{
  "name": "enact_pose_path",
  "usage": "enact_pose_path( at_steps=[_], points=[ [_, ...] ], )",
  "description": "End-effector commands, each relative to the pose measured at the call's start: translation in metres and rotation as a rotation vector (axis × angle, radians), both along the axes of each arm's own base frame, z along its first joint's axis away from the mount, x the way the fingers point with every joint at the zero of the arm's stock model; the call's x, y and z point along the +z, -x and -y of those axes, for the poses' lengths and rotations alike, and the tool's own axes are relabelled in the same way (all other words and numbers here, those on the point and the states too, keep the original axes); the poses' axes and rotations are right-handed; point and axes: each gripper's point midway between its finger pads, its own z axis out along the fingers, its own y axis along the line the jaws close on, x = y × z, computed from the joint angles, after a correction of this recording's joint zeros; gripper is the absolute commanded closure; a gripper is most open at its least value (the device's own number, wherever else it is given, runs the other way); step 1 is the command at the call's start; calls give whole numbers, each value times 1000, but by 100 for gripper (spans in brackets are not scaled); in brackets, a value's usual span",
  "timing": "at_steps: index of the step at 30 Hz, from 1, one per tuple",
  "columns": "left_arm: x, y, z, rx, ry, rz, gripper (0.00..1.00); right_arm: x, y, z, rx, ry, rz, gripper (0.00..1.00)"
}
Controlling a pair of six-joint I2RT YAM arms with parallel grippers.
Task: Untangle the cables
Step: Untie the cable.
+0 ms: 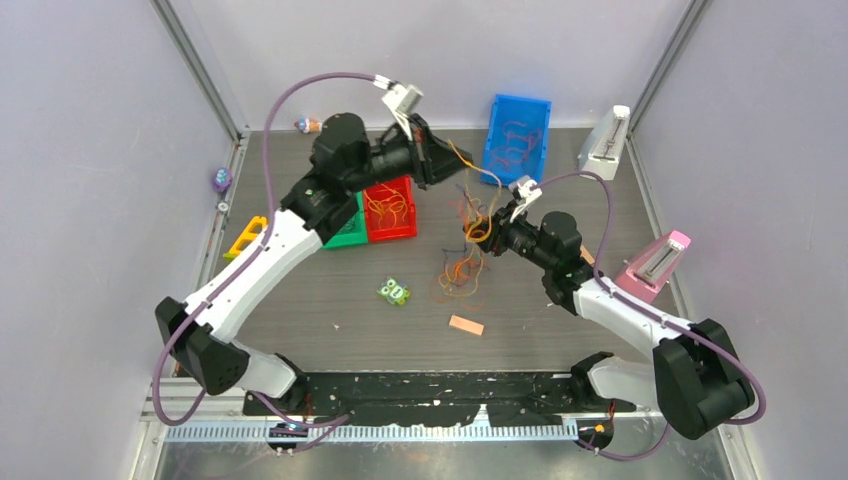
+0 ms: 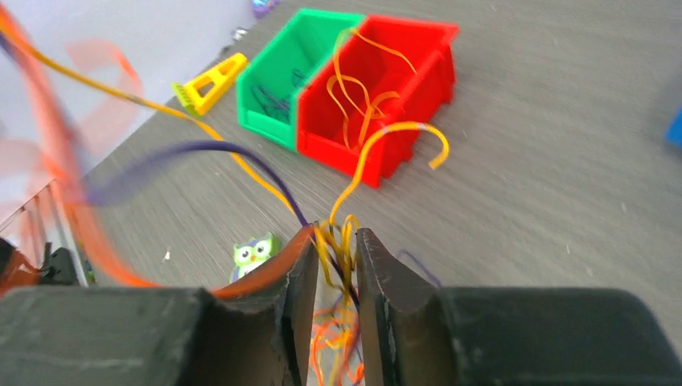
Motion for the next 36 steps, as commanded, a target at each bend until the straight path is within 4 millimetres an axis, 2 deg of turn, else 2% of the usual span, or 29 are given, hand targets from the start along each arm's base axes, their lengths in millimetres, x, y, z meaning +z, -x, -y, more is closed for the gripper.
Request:
enact_pose_path(
  at_steps=[1,3,5,8,13,15,16,17,20,22,23,25,27,32,34,36],
  points=[
    [44,-23,-60,196,45,62,100,-37,-11,31,-223,27,-109,78],
    [53,-31,-84,253,70,56,100,-66,-15,52,-339,59,-207,85],
    [59,-35,-105,307,84,63,100,-90,-15,70,-416,73,-292,86],
    [53,-44,-134,401,72,52,100,-114,-13,91,-497,66,-402,90],
    [29,-59,-183,589,73,-12,100,-129,-16,134,-662,43,-496,94],
    [19,-62,-207,699,76,-27,100,-140,-11,154,-761,92,-551,92],
    [17,-61,-222,758,78,-22,100,-138,-15,164,-815,103,-546,88],
    [11,-61,-234,810,64,-30,100,-145,-10,169,-846,127,-583,86],
    [3,-58,-261,927,14,-16,100,-145,-10,188,-937,152,-600,80],
    [-2,-55,-265,936,-15,-7,100,-141,-10,186,-910,160,-585,76],
    [-4,-53,-265,932,-26,-6,100,-136,-11,185,-892,168,-563,59],
    [-11,-52,-267,940,-48,-12,100,-128,-11,182,-863,168,-531,38],
    [-16,-50,-273,966,-71,-9,100,-120,-11,183,-861,170,-502,25],
    [-25,-44,-271,942,-112,-16,100,-98,-10,173,-763,194,-419,15],
    [-26,-42,-264,900,-109,-12,100,-86,-10,160,-687,192,-377,13],
    [-27,-38,-253,836,-93,-1,100,-71,-6,128,-516,163,-315,11]
  ],
)
